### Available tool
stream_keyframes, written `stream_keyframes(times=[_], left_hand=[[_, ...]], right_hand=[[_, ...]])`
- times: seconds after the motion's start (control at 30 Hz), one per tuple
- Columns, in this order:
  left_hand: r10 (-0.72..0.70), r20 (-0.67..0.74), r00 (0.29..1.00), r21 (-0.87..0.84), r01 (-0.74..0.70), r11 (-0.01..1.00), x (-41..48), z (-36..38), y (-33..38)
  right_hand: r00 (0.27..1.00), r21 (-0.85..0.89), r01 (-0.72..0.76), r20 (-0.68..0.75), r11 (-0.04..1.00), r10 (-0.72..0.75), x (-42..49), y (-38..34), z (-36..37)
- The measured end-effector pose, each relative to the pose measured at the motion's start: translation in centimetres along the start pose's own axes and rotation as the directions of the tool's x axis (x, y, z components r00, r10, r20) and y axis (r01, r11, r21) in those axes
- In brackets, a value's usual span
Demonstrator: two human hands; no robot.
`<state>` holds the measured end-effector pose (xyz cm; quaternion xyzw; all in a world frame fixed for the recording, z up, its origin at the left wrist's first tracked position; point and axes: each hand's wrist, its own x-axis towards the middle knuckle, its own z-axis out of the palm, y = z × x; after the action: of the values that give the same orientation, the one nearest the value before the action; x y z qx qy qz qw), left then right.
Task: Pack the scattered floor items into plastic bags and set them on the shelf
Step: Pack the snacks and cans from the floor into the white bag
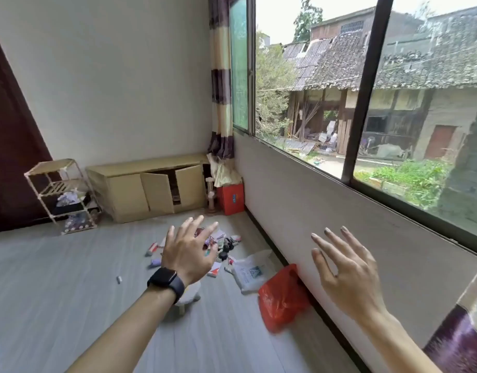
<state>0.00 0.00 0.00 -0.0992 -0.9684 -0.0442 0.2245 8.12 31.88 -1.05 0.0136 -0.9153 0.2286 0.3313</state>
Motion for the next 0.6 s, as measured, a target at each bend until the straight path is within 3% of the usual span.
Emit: stream_keyframes(times=[0.2, 0.6], left_hand=[[0.02, 0.12, 0.993, -0.016, -0.018, 1.0, 7.8, 7.0, -3.1], [0.06, 0.169, 0.984, -0.076, -0.048, 0.996, 29.2, 18.2, -12.1]], right_hand=[[0.998, -0.052, -0.037, 0.056, 0.998, 0.04, 6.0, 0.8, 9.2], [0.959, -0.093, -0.239, 0.132, 0.967, 0.25, 18.4, 2.2, 25.9]])
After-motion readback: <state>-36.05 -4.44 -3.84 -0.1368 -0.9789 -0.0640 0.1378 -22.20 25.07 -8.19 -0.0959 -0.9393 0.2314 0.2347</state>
